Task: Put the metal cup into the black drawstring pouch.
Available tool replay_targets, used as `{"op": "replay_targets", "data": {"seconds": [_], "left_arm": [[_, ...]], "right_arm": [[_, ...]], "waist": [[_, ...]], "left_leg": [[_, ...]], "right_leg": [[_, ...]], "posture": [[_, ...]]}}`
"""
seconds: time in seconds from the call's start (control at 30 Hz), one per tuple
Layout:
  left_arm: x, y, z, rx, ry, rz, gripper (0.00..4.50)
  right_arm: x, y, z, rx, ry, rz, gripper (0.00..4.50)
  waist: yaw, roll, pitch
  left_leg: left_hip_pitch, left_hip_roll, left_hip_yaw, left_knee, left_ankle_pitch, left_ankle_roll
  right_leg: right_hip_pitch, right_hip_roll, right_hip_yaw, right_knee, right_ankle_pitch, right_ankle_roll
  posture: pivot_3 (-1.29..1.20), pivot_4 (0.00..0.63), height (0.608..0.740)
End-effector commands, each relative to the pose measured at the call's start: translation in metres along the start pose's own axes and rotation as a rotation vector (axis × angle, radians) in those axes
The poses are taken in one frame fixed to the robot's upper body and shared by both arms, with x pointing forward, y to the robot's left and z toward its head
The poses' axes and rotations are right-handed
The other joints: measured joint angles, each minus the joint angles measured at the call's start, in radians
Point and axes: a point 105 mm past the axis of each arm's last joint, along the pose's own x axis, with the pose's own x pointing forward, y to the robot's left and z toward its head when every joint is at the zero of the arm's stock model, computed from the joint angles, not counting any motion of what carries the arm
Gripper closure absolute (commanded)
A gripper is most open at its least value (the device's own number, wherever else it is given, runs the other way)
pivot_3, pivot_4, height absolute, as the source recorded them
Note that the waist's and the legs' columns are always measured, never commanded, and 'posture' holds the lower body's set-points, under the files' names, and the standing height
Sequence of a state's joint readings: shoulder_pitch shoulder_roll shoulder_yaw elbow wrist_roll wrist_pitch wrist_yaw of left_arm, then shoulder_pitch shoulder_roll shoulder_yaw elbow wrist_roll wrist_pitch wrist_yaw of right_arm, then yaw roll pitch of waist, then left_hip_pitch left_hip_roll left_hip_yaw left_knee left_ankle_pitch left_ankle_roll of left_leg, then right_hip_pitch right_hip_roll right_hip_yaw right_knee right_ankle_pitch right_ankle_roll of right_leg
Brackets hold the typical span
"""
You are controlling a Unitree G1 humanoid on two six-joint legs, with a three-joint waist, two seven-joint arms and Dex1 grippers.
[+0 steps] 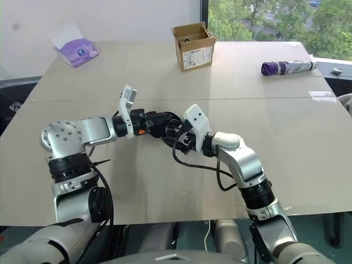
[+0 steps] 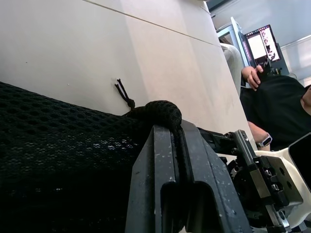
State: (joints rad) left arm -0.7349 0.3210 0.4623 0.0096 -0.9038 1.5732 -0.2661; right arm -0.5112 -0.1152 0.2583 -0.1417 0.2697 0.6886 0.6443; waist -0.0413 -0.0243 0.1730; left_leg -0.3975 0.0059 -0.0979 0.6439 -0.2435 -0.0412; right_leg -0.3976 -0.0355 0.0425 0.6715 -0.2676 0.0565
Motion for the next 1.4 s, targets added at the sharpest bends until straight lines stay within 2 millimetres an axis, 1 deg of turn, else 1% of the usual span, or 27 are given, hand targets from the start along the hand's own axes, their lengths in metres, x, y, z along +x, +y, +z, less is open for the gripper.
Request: {"op": "replay_targets", "data": {"seconds": [0.03,0.1,0.17,0.2,0.5,0.67,0.8,0.9,1.0,1.13,1.23,1.37,1.4], "left_arm": [[-0.005,-0.009,0.008,0.053,-0.029,-0.02,4.5],[-0.006,-0.008,0.007,0.056,-0.024,-0.017,4.5],[-0.008,-0.007,0.007,0.058,-0.022,-0.013,4.5],[-0.008,-0.006,0.007,0.06,-0.022,-0.011,4.5],[-0.008,-0.007,0.004,0.069,-0.018,-0.013,4.5],[-0.008,-0.009,0.002,0.076,-0.011,-0.018,4.5],[-0.006,-0.013,0.001,0.081,-0.008,-0.03,4.5],[-0.004,-0.016,0.002,0.08,-0.007,-0.041,4.5],[-0.003,-0.016,0.001,0.073,-0.004,-0.045,4.5],[-0.003,-0.015,0.0,0.063,0.002,-0.039,4.5],[-0.006,-0.013,0.001,0.05,-0.009,-0.033,4.5],[-0.009,-0.01,0.005,0.033,-0.04,-0.021,4.5],[-0.01,-0.009,0.007,0.022,-0.052,-0.021,4.5]], "right_arm": [[0.002,0.001,0.011,-0.024,-0.036,-0.001,2.09],[0.001,-0.002,0.011,-0.009,-0.037,-0.008,3.03],[0.0,-0.002,0.012,0.01,-0.041,-0.004,4.1],[0.0,-0.001,0.012,0.023,-0.043,0.001,4.44],[0.001,0.002,0.017,0.123,-0.059,0.024,4.44],[0.005,-0.001,0.017,0.122,-0.05,0.001,4.44],[0.012,0.0,0.017,0.035,-0.04,-0.006,4.44],[0.024,0.011,0.019,-0.11,-0.051,0.048,4.44],[0.033,0.011,0.02,-0.208,-0.075,0.053,4.44],[0.044,0.007,0.027,-0.273,-0.128,0.042,4.44],[0.049,0.001,0.033,-0.318,-0.169,0.004,4.44],[0.046,-0.002,0.03,-0.292,-0.188,-0.014,4.44],[0.04,-0.003,0.028,-0.27,-0.182,-0.012,4.44]], "waist": [[0.0,0.0,0.0],[0.0,0.0,0.0],[0.0,0.0,0.0],[0.0,0.0,0.0],[0.0,0.0,0.0],[0.0,0.0,0.0],[0.0,0.0,0.0],[-0.001,0.0,0.0],[-0.003,0.0,0.0],[-0.002,0.0,0.0],[-0.002,0.0,0.0],[-0.001,0.0,0.0],[0.0,0.0,0.0]], "left_leg": [[0.0,0.0,0.0,0.0,0.0,0.0],[0.0,0.0,0.0,0.0,0.0,0.0],[0.0,0.0,0.0,0.0,0.0,0.0],[0.0,0.0,0.0,0.0,0.0,0.0],[0.0,0.0,0.0,0.0,0.0,0.0],[0.0,0.0,0.0,0.0,0.0,0.0],[0.0,0.0,0.0,0.0,0.0,0.0],[0.0,0.0,0.0,0.0,0.0,0.0],[0.0,0.0,0.0,-0.001,0.0,0.0],[0.0,0.0,0.0,-0.001,0.0,0.0],[0.0,0.0,0.0,-0.001,0.0,0.0],[0.0,0.0,0.0,-0.001,0.0,0.0],[0.0,0.0,0.0,-0.001,0.0,0.0]], "right_leg": [[0.0,0.0,0.0,0.0,0.0,0.0],[0.0,0.0,0.0,0.0,0.0,0.0],[0.0,0.0,0.0,0.0,0.0,0.0],[0.0,0.0,0.0,0.0,0.0,0.0],[0.0,0.0,0.0,0.0,0.0,0.0],[0.0,0.0,0.0,0.0,0.0,0.0],[0.0,0.0,0.0,0.0,0.0,0.0],[0.0,0.0,0.0,0.0,0.0,0.0],[0.0,0.0,0.0,0.0,0.0,0.0],[0.0,0.0,0.0,0.0,0.0,0.0],[0.0,0.0,0.0,-0.001,0.0,0.0],[0.0,0.0,0.0,-0.001,0.0,0.0],[0.0,0.0,0.0,-0.001,0.0,0.0]], "posture": [[0.0,0.15,0.74],[0.0,0.15,0.74],[0.0,0.15,0.74],[0.0,0.15,0.74],[0.0,0.15,0.74],[0.0,0.15,0.74],[0.0,0.15,0.74],[0.0,0.15,0.74],[0.0,0.15,0.74],[0.0,0.15,0.74],[0.0,0.15,0.74],[0.0,0.15,0.74],[0.0,0.15,0.74]]}}
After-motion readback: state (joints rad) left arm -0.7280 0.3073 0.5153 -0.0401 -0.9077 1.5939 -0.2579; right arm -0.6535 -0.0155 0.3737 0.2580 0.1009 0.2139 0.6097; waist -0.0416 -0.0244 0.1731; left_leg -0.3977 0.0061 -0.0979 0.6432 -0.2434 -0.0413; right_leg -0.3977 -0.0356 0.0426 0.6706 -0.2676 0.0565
